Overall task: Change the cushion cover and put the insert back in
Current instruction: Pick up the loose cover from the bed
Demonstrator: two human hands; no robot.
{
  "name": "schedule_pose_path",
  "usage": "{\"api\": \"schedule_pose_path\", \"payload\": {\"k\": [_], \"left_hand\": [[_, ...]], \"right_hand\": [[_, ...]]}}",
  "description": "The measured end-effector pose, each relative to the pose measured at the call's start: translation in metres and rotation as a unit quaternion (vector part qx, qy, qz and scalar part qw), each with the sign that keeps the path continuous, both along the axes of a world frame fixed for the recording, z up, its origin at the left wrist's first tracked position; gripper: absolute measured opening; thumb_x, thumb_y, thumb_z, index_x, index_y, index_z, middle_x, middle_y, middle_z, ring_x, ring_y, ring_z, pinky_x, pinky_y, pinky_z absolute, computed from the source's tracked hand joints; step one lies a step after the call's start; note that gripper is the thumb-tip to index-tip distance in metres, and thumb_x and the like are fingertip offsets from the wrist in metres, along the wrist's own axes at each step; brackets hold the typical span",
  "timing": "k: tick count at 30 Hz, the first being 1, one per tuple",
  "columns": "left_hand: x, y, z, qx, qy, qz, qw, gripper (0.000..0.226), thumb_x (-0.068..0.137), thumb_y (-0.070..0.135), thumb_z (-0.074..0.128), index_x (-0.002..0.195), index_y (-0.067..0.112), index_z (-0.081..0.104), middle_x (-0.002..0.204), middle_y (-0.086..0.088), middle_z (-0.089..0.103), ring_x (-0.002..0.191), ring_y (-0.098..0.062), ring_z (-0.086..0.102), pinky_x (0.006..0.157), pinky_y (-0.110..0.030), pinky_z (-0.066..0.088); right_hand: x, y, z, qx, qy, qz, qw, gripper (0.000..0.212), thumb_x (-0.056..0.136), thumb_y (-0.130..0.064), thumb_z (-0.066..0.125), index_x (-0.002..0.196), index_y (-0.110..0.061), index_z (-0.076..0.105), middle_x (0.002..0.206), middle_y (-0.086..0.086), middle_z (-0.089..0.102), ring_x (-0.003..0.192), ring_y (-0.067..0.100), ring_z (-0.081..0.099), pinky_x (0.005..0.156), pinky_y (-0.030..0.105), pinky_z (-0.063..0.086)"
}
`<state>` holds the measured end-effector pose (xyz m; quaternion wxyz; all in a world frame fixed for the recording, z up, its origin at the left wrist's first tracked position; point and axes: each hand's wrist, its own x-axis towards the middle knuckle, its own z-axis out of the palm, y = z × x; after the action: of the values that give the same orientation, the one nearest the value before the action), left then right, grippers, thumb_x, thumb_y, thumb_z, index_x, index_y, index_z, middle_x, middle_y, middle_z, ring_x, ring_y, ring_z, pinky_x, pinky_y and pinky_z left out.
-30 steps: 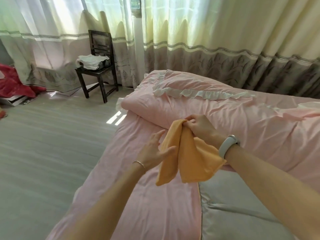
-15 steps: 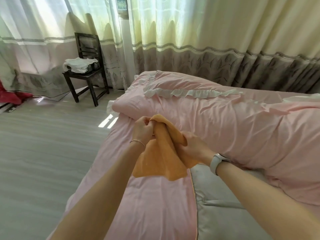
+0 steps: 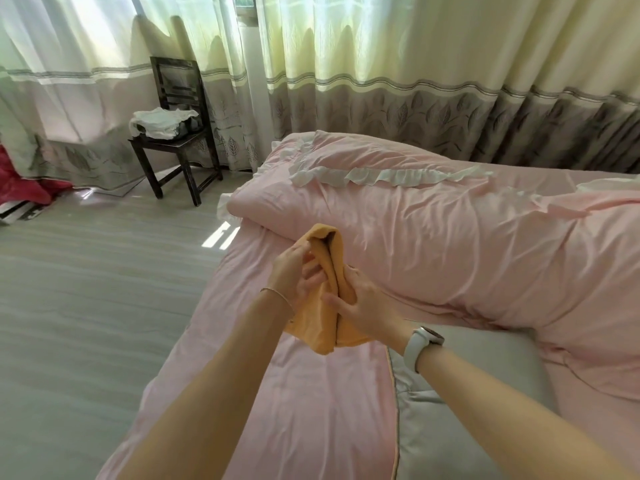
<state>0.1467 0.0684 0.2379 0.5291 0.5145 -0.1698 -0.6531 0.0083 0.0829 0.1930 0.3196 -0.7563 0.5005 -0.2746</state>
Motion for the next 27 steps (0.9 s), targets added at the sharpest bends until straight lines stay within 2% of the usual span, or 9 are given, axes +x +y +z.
{"api": "schedule_pose_path", "payload": {"k": [3, 5, 7, 9, 11, 14, 17, 23, 27], "left_hand": [[0.007, 0.004, 0.007, 0.006, 0.105, -0.074, 0.992, 0.04, 0.098, 0.034, 0.04, 0.115, 0.001, 0.055, 0.117, -0.018, 0.056, 0.113, -0.031, 0.054, 0.094, -0.046, 0.046], [0.008, 0.004, 0.011, -0.027, 0.058, -0.106, 0.992, 0.041, 0.098, 0.036, 0.037, 0.111, 0.002, 0.057, 0.112, -0.015, 0.059, 0.109, -0.028, 0.054, 0.095, -0.043, 0.043], [0.012, 0.001, 0.009, -0.113, -0.207, -0.107, 0.966, 0.032, 0.094, 0.034, 0.051, 0.111, 0.008, 0.057, 0.112, -0.009, 0.059, 0.108, -0.024, 0.053, 0.091, -0.032, 0.046], [0.024, -0.002, 0.002, -0.215, -0.498, -0.091, 0.835, 0.058, 0.078, 0.042, 0.069, 0.127, 0.02, 0.047, 0.133, -0.003, 0.045, 0.122, -0.017, 0.04, 0.099, -0.027, 0.035], [0.034, -0.005, 0.002, -0.255, -0.544, -0.144, 0.786, 0.089, 0.063, 0.056, 0.068, 0.139, 0.028, 0.032, 0.144, 0.005, 0.03, 0.134, -0.014, 0.023, 0.107, -0.032, 0.022], [0.038, -0.004, 0.014, -0.242, -0.445, -0.227, 0.832, 0.076, 0.05, 0.063, 0.064, 0.118, 0.031, 0.053, 0.113, 0.012, 0.056, 0.11, -0.008, 0.052, 0.09, -0.025, 0.045], [0.028, -0.002, 0.018, -0.259, -0.422, -0.12, 0.86, 0.05, 0.059, 0.051, 0.074, 0.09, 0.013, 0.065, 0.081, 0.005, 0.062, 0.075, -0.006, 0.056, 0.068, -0.018, 0.048], [0.019, -0.001, 0.014, -0.172, -0.347, 0.12, 0.914, 0.027, 0.068, 0.036, 0.078, 0.081, 0.023, 0.058, 0.08, 0.008, 0.062, 0.079, -0.01, 0.058, 0.071, -0.022, 0.046], [0.031, 0.013, 0.014, -0.128, -0.316, 0.168, 0.925, 0.024, 0.071, 0.034, 0.076, 0.079, 0.025, 0.055, 0.082, 0.006, 0.062, 0.081, -0.011, 0.058, 0.074, -0.025, 0.048]], "right_hand": [[-0.004, -0.004, 0.002, 0.018, -0.079, -0.044, 0.996, 0.045, 0.085, -0.02, 0.066, 0.126, -0.014, 0.05, 0.104, -0.008, 0.053, 0.091, 0.007, 0.05, 0.072, 0.003, 0.034], [-0.009, -0.009, 0.004, 0.031, -0.092, -0.065, 0.993, 0.034, 0.088, -0.009, 0.058, 0.121, -0.015, 0.053, 0.091, -0.009, 0.057, 0.08, 0.005, 0.052, 0.069, 0.008, 0.038], [-0.016, -0.014, 0.013, 0.039, -0.084, -0.043, 0.995, 0.036, 0.09, -0.002, 0.049, 0.122, -0.017, 0.054, 0.09, -0.01, 0.059, 0.082, 0.008, 0.055, 0.071, 0.009, 0.041], [-0.026, -0.02, 0.026, 0.045, -0.079, -0.004, 0.996, 0.036, 0.091, 0.0, 0.046, 0.12, -0.021, 0.051, 0.098, -0.009, 0.059, 0.092, 0.009, 0.056, 0.078, 0.01, 0.041], [-0.032, -0.024, 0.044, 0.065, -0.07, 0.036, 0.995, 0.031, 0.092, 0.0, 0.045, 0.113, -0.024, 0.045, 0.101, -0.009, 0.057, 0.093, 0.007, 0.054, 0.08, 0.011, 0.041], [-0.038, -0.027, 0.063, 0.085, -0.043, 0.082, 0.992, 0.027, 0.093, -0.001, 0.046, 0.11, -0.022, 0.041, 0.11, 0.002, 0.058, 0.099, 0.014, 0.054, 0.087, 0.023, 0.044], [-0.042, -0.023, 0.072, 0.078, -0.035, 0.095, 0.992, 0.024, 0.095, -0.011, 0.049, 0.115, -0.022, 0.045, 0.108, 0.0, 0.057, 0.097, 0.013, 0.055, 0.083, 0.021, 0.045], [-0.046, -0.011, 0.04, 0.125, 0.01, 0.087, 0.988, 0.073, 0.075, -0.047, 0.071, 0.136, -0.035, 0.033, 0.125, -0.009, 0.049, 0.111, 0.011, 0.051, 0.089, 0.032, 0.048], [-0.04, -0.009, 0.04, 0.123, -0.109, 0.044, 0.985, 0.062, 0.068, -0.04, 0.071, 0.123, -0.023, 0.05, 0.108, -0.006, 0.06, 0.095, 0.008, 0.059, 0.075, 0.018, 0.049]]}}
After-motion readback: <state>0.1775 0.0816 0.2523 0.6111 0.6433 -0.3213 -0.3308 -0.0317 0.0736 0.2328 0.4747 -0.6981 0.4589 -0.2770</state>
